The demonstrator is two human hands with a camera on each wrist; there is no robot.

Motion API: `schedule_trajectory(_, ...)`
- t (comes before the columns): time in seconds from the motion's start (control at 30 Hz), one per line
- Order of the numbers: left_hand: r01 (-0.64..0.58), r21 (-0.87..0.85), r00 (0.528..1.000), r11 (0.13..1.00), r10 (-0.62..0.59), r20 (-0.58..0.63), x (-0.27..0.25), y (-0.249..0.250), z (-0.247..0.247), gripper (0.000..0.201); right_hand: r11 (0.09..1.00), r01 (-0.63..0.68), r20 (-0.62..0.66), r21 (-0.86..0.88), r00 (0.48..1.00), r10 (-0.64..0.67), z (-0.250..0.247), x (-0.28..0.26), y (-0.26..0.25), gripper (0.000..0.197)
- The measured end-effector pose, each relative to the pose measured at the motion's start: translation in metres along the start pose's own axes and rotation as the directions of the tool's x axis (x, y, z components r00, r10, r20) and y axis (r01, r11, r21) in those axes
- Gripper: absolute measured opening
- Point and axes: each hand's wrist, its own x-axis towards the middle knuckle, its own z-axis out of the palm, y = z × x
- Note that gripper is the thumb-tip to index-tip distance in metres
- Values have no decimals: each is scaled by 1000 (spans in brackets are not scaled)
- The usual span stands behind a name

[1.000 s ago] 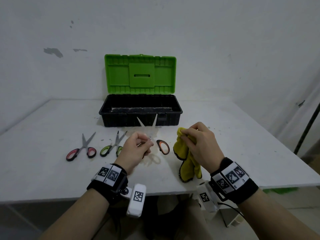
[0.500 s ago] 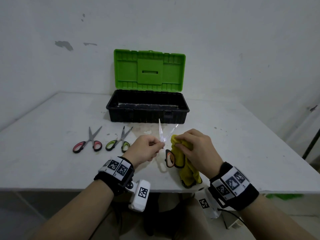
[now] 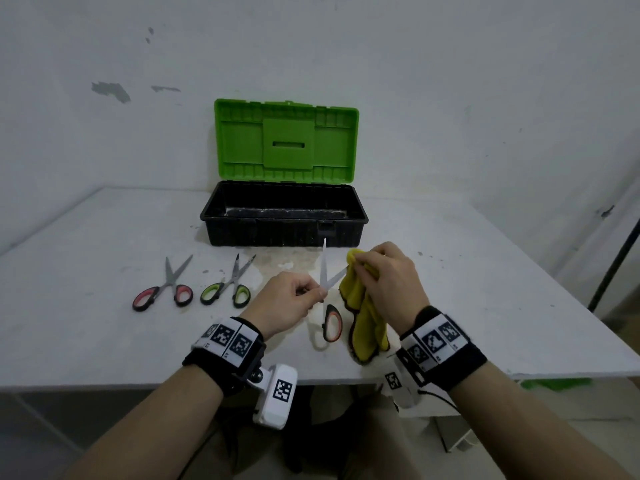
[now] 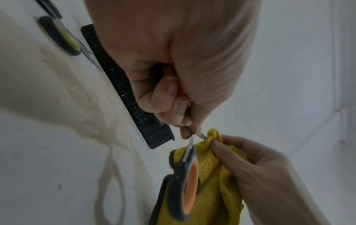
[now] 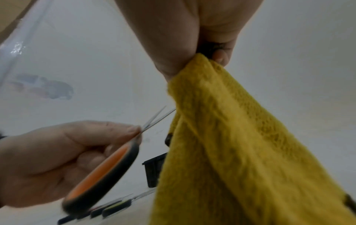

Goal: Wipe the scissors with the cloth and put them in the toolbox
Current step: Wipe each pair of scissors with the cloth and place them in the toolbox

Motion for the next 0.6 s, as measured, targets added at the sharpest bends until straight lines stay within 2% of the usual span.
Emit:
schedule_trajectory(0.1, 38, 9, 999, 999, -37, -6, 0, -1, -1, 22, 999, -44, -45, -9, 998, 43, -7, 3, 5, 19)
schedule_trajectory(0.17, 50, -2, 999, 999, -50, -10, 1, 0, -1, 23, 999, 35, -42, 20, 999, -34, -8, -6, -4, 17)
schedule_trajectory(0.23, 48, -3, 999, 999, -48, -2, 2, 1, 0, 23, 989, 147, 6, 32, 989, -147, -1, -19, -16, 13)
schedule_trajectory(0.3, 23, 26, 999, 999, -24, 25, 2, 2, 2, 21, 979, 203, 62, 10, 977, -203, 9, -27, -20, 12)
schedule_trajectory(0.43, -17, 25, 999, 1000, 16, 31, 1, 3, 3, 24, 985, 172, 37, 16, 984, -172, 12, -21, -10, 12)
schedule_trajectory(0.6, 21, 22, 1000, 1000, -21, 18, 1, -1, -3, 23, 1000, 7, -79, 14, 997, -6, -4, 3, 10, 14)
